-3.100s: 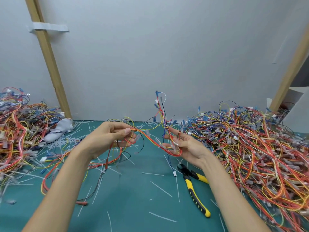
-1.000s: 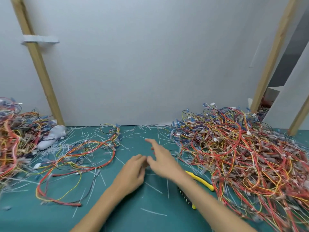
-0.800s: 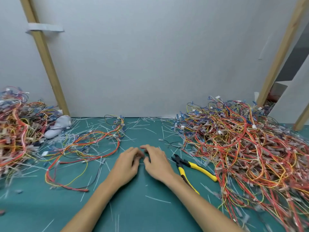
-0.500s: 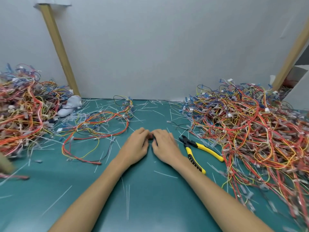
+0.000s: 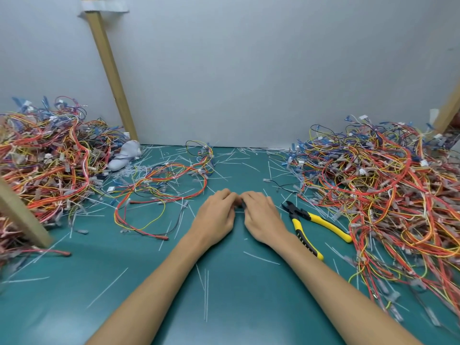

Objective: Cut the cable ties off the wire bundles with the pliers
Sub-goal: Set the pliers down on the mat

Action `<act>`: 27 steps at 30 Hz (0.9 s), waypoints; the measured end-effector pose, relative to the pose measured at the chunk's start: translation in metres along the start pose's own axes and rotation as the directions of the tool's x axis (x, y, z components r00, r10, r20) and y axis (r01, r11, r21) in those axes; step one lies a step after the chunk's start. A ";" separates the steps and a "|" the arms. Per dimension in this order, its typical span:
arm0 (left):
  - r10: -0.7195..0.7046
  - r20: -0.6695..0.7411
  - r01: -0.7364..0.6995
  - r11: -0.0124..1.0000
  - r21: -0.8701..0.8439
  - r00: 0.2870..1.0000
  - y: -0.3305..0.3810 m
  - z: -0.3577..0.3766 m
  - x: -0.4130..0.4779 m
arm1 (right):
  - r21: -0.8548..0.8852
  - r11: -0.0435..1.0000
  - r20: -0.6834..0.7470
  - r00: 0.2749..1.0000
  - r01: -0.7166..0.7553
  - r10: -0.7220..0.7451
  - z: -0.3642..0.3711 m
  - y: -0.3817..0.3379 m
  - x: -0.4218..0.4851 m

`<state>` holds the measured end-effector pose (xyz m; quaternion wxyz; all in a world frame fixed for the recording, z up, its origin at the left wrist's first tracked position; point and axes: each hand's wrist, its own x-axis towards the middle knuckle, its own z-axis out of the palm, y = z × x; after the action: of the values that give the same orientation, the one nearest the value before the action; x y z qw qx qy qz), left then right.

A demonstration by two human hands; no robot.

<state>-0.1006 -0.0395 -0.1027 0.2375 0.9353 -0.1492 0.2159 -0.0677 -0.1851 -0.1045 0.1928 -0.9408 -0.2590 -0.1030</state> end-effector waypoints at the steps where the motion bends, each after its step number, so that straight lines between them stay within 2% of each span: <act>1: -0.001 -0.025 0.001 1.000 0.003 1.000 -0.001 0.000 0.000 | 0.000 1.000 -0.001 1.000 0.003 -0.003 0.001 0.000 0.000; 8: -0.022 -0.285 0.029 0.999 0.021 0.958 -0.022 -0.028 0.015 | -0.031 0.999 0.007 1.000 0.015 -0.014 0.004 0.002 0.002; 11: -0.199 -0.400 0.167 0.979 -0.113 0.895 -0.045 -0.057 0.038 | -0.031 0.999 0.003 1.000 0.014 -0.014 0.004 0.003 0.002; 14: -0.404 -0.472 0.330 0.914 -0.236 0.784 -0.072 -0.075 0.062 | -0.024 1.000 0.003 1.000 0.018 -0.018 0.003 0.003 0.001; 16: -0.500 -0.402 0.436 0.866 -0.246 0.767 -0.087 -0.076 0.074 | -0.017 1.000 0.002 1.000 0.018 -0.018 0.002 0.003 0.001; 17: -0.545 -0.286 0.501 0.838 -0.216 0.788 -0.095 -0.074 0.080 | -0.015 1.000 0.000 1.000 0.018 -0.018 0.001 0.002 0.001; 19: -0.591 0.030 0.592 0.805 -0.046 0.806 -0.105 -0.066 0.087 | -0.014 1.000 -0.003 1.000 0.020 -0.020 0.001 0.002 0.002; 20: -0.586 0.145 0.585 0.809 0.049 0.798 -0.108 -0.062 0.089 | -0.015 1.000 -0.004 1.000 0.020 -0.020 0.001 0.003 0.002; 21: -0.568 0.199 0.556 0.823 0.118 0.798 -0.109 -0.059 0.090 | -0.016 1.000 -0.004 1.000 0.018 -0.018 0.002 0.003 0.002; 27: -0.578 0.160 0.556 0.815 0.163 0.800 -0.108 -0.058 0.101 | -0.010 1.000 -0.009 1.000 0.016 -0.016 0.004 0.004 0.002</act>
<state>0.0085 0.0634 -0.0493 0.2239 0.9653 0.1259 0.0465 -0.0630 -0.1859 -0.1087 0.1885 -0.9392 -0.2652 -0.1100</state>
